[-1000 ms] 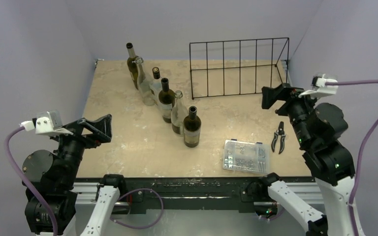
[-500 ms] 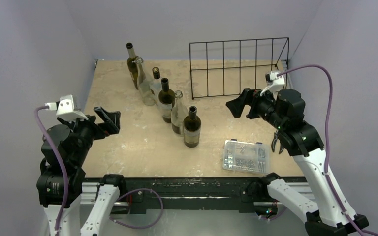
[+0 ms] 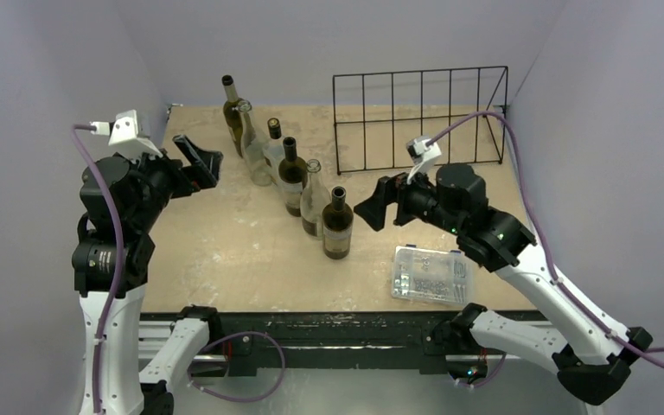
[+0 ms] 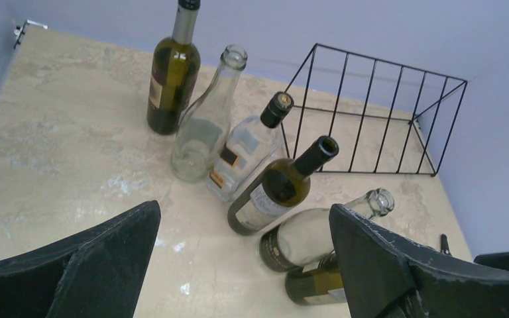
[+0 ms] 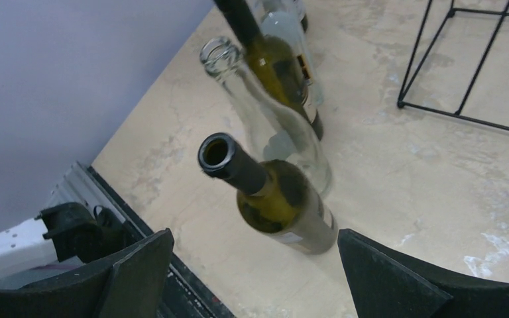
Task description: Put the wine bottle on the wine rack
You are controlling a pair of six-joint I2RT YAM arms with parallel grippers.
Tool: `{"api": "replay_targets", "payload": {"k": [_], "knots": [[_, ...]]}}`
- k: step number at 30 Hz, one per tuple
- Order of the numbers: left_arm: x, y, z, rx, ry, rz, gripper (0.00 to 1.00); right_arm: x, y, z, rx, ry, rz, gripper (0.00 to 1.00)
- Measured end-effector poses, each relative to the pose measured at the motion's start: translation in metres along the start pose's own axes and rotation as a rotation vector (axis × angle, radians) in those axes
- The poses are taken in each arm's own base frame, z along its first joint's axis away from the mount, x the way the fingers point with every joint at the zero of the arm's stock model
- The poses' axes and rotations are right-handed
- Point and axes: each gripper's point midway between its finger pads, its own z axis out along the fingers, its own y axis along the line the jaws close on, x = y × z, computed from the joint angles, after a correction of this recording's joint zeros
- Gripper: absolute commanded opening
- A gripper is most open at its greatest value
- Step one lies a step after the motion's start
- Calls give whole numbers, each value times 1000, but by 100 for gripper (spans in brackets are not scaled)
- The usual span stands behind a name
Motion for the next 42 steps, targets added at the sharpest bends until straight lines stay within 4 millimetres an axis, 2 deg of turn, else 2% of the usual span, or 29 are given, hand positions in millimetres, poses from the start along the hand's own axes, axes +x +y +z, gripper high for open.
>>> {"api": "replay_targets", "payload": {"k": [3, 8, 15, 20, 24, 27, 31, 36, 42], "knots": [[-15, -4, 6, 12, -44, 9, 100, 15, 17, 10, -5, 28, -40, 98], [-34, -5, 8, 15, -129, 47, 98, 30, 26, 27, 49, 44, -89, 99], [-11, 17, 12, -38, -142, 101, 100, 47, 27, 54, 175, 12, -100, 99], [-9, 19, 15, -39, -146, 123, 100, 54, 23, 73, 298, -3, -73, 98], [-9, 21, 14, -42, -156, 129, 100, 59, 20, 82, 351, -6, -53, 82], [-10, 21, 13, -42, -170, 130, 100, 58, 17, 81, 375, -18, -46, 71], [-9, 22, 14, -45, -172, 130, 100, 53, 10, 78, 421, -51, -38, 63], [-7, 23, 16, -46, -168, 129, 100, 51, 6, 78, 445, -64, -47, 59], [-7, 22, 15, -41, -178, 120, 100, 56, 8, 86, 454, -44, -71, 53]]}}
